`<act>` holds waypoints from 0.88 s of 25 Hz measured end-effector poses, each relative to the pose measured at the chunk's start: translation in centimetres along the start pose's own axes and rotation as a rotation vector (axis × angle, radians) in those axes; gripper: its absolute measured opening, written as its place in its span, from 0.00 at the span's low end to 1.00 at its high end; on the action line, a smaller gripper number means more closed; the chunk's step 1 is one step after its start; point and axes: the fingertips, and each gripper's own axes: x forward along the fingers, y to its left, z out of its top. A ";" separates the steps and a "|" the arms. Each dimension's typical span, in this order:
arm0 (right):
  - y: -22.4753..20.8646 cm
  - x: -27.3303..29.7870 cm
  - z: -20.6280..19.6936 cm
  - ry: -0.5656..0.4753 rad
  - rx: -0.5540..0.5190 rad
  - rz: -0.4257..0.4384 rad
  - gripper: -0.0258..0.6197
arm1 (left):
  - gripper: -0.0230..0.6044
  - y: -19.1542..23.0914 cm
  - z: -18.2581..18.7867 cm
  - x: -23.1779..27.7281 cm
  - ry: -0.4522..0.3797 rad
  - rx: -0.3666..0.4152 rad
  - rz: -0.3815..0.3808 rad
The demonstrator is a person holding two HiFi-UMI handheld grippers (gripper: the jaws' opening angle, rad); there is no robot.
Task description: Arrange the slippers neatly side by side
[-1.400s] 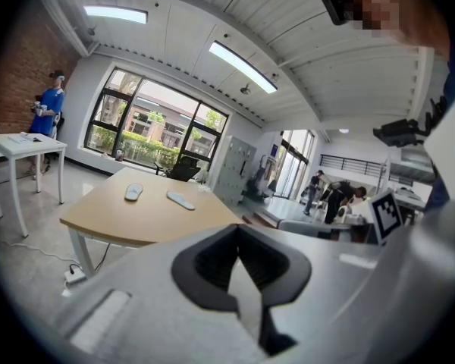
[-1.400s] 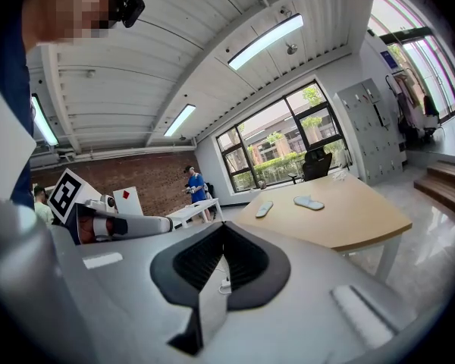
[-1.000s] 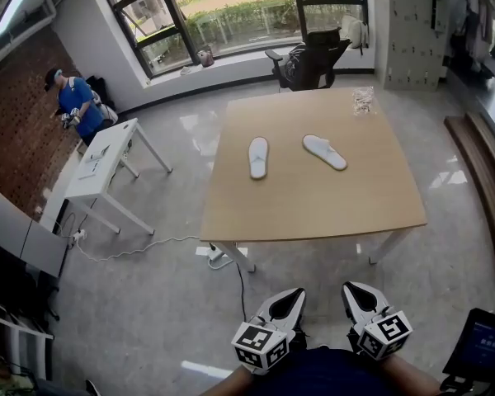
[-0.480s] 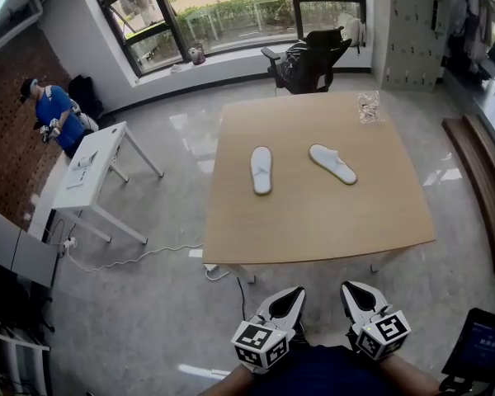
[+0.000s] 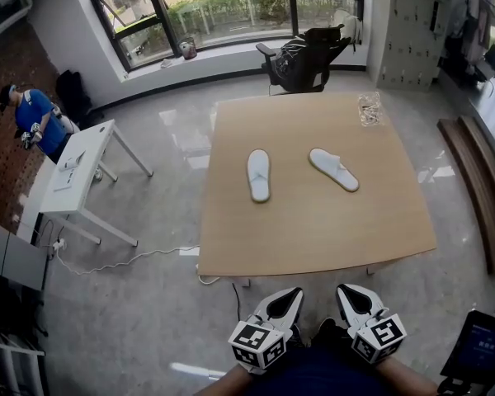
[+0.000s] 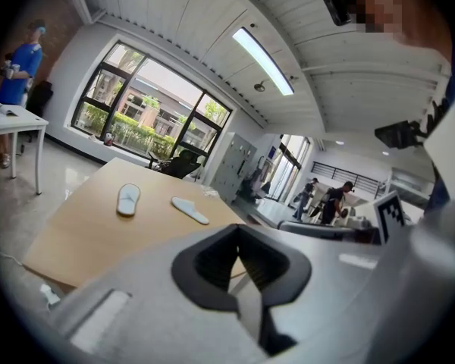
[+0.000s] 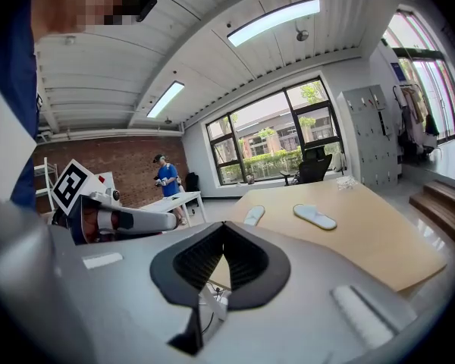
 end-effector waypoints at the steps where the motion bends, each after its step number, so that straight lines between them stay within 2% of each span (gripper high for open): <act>1: -0.3 0.2 -0.1 0.004 0.002 0.000 0.06 | 0.04 0.1 0.0 0.4 0.006 -0.005 0.000; 6: -1.9 2.0 -0.3 0.026 0.032 0.019 0.06 | 0.04 1.3 -0.1 2.2 0.029 -0.017 0.023; 12: -4.9 5.9 2.1 0.011 0.057 0.095 0.06 | 0.04 3.2 2.4 6.0 0.014 0.008 0.090; 22: -12.6 10.1 6.5 -0.024 0.011 0.136 0.06 | 0.04 4.1 6.7 14.4 -0.022 0.045 0.119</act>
